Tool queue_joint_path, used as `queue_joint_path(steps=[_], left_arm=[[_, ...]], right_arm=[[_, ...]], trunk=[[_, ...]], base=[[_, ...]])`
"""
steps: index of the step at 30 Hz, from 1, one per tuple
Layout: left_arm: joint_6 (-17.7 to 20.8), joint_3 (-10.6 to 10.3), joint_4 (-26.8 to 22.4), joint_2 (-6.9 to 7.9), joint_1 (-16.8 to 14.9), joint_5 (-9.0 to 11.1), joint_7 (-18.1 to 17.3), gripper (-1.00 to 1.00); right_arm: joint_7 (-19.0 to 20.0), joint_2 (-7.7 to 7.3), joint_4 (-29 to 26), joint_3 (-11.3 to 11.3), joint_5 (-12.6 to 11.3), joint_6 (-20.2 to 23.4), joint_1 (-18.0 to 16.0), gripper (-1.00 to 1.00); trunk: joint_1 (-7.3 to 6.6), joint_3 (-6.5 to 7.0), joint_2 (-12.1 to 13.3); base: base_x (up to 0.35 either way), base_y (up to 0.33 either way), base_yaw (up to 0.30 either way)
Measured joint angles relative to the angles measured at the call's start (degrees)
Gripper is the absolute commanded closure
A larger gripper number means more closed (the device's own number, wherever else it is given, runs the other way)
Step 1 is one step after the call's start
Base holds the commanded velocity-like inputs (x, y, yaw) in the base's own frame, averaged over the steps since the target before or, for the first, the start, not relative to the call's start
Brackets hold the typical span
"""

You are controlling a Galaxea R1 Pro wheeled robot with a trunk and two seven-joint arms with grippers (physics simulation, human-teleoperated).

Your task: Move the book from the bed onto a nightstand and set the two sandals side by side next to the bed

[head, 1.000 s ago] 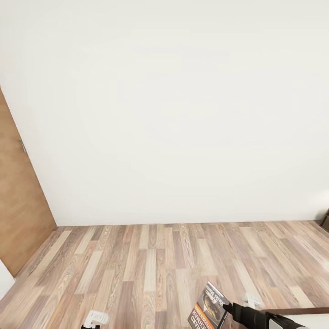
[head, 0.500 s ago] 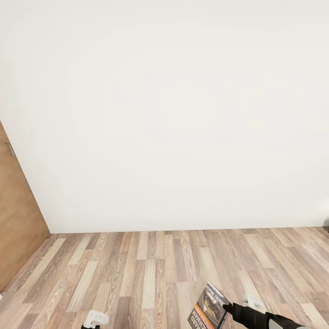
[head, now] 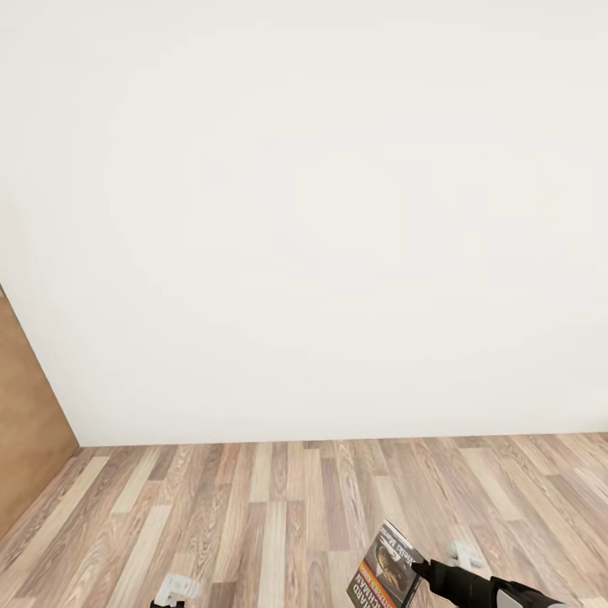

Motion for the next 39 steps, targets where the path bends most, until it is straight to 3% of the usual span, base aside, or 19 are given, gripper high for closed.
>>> queue_joint_path(steps=[39], left_arm=[[0.0,0.0,0.0,-0.03,0.0,0.0,0.0,-1.0]], right_arm=[[0.27,-0.09,0.0,-0.01,-0.02,-0.06,0.0,1.0]], trunk=[[0.0,0.0,0.0]], base=[[0.328,0.0,-0.003]])
